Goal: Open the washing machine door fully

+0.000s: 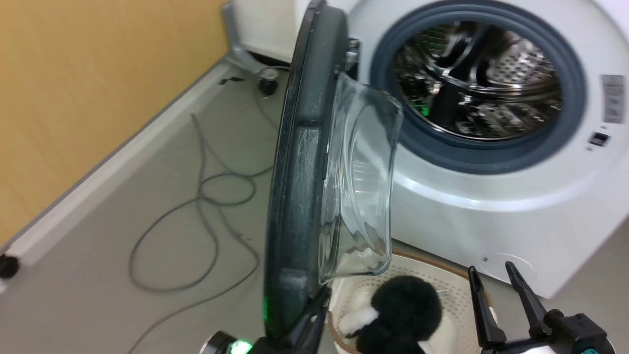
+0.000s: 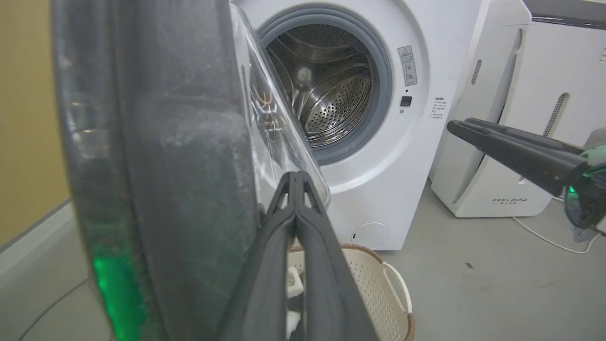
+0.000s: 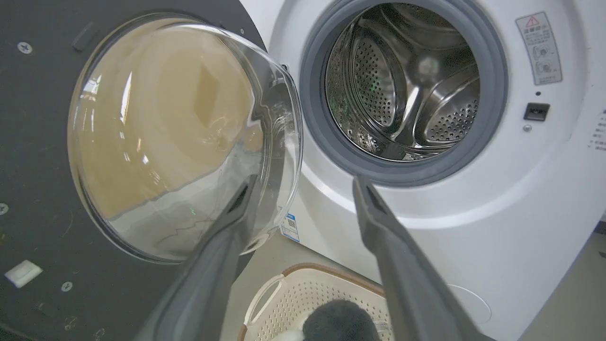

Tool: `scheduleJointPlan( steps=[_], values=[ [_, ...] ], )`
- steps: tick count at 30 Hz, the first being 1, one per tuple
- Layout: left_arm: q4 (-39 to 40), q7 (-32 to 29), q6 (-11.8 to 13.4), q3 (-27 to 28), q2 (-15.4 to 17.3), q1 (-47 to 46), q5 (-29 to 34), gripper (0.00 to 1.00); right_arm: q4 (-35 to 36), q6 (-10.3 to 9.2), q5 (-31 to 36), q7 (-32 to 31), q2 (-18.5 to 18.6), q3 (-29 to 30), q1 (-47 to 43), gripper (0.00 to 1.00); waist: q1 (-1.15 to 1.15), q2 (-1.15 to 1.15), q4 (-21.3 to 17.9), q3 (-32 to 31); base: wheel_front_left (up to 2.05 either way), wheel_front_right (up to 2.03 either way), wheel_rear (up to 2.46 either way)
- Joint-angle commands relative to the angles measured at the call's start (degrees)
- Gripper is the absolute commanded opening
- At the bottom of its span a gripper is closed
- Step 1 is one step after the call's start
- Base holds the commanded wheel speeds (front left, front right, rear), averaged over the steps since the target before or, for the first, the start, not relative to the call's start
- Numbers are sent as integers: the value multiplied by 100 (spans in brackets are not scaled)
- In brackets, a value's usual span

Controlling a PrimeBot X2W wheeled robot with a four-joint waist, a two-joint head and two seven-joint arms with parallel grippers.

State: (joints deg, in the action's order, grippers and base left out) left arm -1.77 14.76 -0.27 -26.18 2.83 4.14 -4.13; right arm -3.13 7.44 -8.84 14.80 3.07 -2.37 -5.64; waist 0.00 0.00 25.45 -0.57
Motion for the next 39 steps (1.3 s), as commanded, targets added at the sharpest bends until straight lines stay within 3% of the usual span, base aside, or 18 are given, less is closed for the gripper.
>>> scheduleJointPlan(
  steps=[1,14,26,39],
  values=[
    [25,24,54,113,62,133,13,0,-7,5,-28,19,-19,-7,-57,100,0,0,206,43,0,0,0],
    [159,24,326,1343,88,-80,-331,0,-52,5,143,19,-19,-109,160,100,0,0,508,371,0,0,0],
    [-537,24,142,2771,43,-881,-690,0,-42,5,307,19,-19,17,286,100,0,0,521,668,0,0,0],
    [-1696,24,-50,4353,233,-2042,-665,0,-18,5,568,19,-19,28,627,100,0,0,-74,1223,0,0,0]
  ],
)
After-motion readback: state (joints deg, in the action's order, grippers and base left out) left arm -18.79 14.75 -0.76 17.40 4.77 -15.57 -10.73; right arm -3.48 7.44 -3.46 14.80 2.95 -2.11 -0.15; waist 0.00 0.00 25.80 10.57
